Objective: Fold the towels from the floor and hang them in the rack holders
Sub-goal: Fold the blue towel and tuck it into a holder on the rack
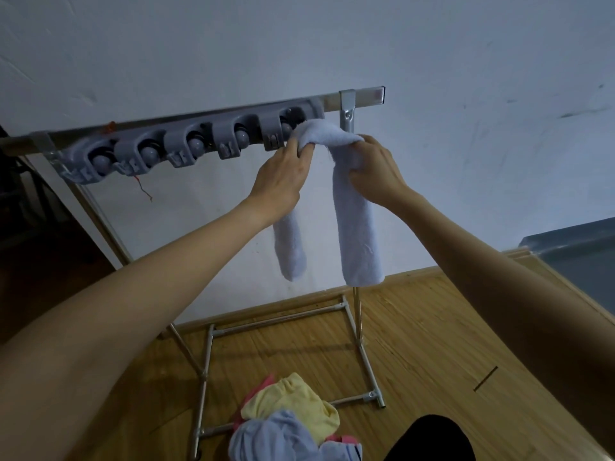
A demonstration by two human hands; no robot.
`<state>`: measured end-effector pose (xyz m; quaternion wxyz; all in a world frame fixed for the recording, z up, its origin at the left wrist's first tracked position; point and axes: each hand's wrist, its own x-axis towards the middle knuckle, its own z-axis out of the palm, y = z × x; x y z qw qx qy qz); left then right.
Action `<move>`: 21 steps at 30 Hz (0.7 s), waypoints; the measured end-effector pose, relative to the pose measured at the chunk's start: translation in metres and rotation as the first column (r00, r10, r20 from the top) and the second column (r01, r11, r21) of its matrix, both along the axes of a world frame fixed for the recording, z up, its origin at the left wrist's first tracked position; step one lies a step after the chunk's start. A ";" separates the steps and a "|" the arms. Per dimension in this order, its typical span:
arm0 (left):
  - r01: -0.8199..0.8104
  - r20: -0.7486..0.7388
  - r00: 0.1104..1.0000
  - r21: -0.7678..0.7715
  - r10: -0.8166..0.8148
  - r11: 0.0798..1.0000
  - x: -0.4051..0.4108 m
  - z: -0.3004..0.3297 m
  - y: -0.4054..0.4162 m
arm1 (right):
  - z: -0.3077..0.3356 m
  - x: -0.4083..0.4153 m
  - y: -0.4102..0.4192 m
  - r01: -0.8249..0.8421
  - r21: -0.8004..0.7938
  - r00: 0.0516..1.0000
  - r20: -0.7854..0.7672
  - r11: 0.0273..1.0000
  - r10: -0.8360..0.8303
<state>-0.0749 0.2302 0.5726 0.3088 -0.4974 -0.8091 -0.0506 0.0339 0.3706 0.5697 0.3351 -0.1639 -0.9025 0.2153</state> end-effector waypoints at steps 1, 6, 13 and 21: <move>0.005 -0.019 1.000 -0.010 -0.005 1.000 -0.001 -0.006 -0.001 | -0.005 0.000 -0.001 0.001 0.004 1.000 0.002 1.000 -0.001; 0.124 -0.007 0.992 0.005 -0.124 0.992 -0.003 -0.028 -0.007 | -0.025 -0.001 -0.007 0.021 0.047 0.996 -0.090 0.999 -0.017; 0.263 0.200 0.928 0.248 -0.315 0.932 0.012 -0.050 -0.007 | -0.070 0.001 -0.008 -0.045 0.155 0.987 -0.144 0.987 0.068; 0.181 0.455 0.743 0.570 -0.491 0.802 0.021 -0.097 -0.011 | -0.120 -0.004 -0.001 -0.010 -0.238 0.956 -0.287 0.971 -0.060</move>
